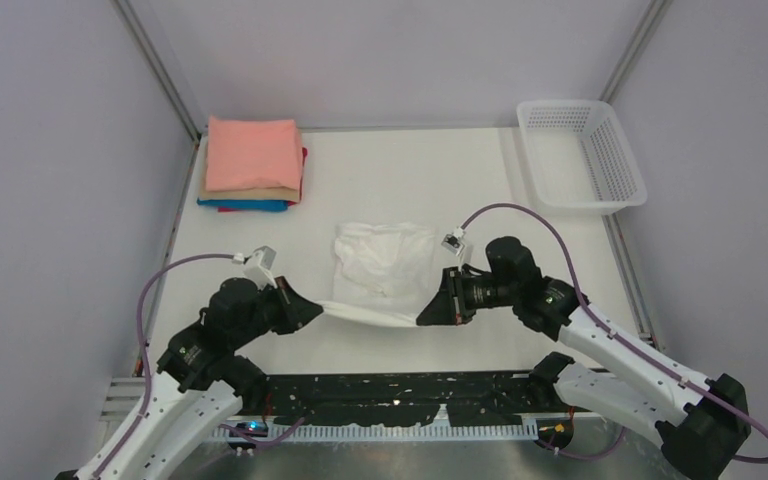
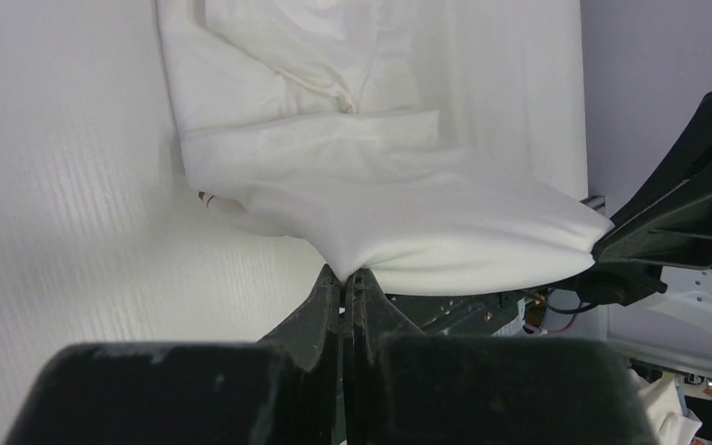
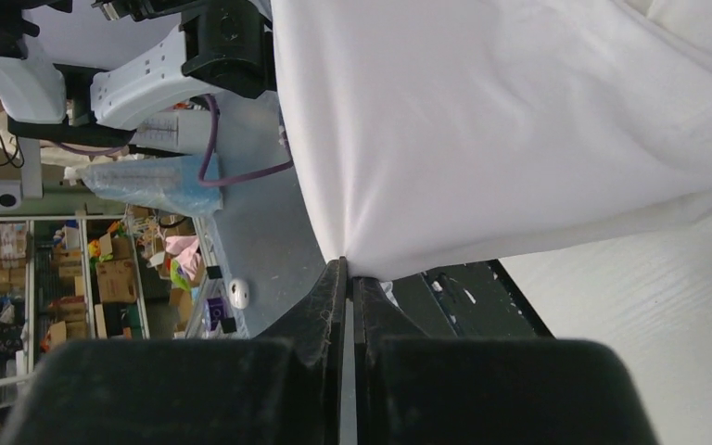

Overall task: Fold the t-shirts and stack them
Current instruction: Fold the long partially folded tshirt into a neat square

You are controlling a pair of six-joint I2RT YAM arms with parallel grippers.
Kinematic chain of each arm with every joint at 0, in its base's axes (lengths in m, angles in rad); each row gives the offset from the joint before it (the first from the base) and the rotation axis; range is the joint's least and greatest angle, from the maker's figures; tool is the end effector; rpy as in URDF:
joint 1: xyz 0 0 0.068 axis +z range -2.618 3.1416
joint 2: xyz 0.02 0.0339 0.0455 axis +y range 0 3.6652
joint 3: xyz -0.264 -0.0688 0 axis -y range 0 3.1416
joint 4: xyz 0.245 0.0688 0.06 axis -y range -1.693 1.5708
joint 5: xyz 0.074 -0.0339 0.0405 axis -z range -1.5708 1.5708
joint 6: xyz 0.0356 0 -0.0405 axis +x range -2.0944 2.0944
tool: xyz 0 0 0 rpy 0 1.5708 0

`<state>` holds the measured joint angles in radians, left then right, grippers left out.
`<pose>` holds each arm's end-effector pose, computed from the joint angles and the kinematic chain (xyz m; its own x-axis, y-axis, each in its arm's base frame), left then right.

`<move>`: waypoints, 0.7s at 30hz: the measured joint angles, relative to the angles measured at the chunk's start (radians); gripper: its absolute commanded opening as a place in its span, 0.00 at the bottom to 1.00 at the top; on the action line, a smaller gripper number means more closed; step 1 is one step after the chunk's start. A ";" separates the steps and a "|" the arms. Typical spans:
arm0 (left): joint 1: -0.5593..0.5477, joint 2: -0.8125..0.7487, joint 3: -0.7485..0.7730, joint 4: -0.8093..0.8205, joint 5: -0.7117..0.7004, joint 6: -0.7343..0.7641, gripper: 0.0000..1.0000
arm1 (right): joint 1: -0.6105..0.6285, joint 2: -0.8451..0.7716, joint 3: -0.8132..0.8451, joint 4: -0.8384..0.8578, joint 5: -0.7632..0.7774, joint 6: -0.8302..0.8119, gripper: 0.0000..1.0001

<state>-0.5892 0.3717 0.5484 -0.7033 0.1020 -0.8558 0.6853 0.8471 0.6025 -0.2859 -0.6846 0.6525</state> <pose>0.0805 -0.0582 0.2565 -0.7466 -0.4045 -0.5281 0.0949 0.7211 -0.6863 0.1290 0.1345 0.2588 -0.8654 -0.0999 -0.4911 -0.4873 0.3967 0.7779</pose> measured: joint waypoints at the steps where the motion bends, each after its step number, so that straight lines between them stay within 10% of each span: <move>1: 0.000 0.008 0.007 -0.004 -0.001 0.001 0.00 | -0.001 0.006 0.007 -0.006 -0.008 -0.002 0.06; 21: 0.085 0.654 0.365 0.154 -0.114 0.113 0.00 | -0.350 0.302 0.189 0.007 -0.102 -0.075 0.06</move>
<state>-0.5041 1.0260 0.9131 -0.5491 -0.0120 -0.7425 0.3355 1.1492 0.7918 -0.2790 -0.7868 0.5777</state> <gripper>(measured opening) 0.012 0.081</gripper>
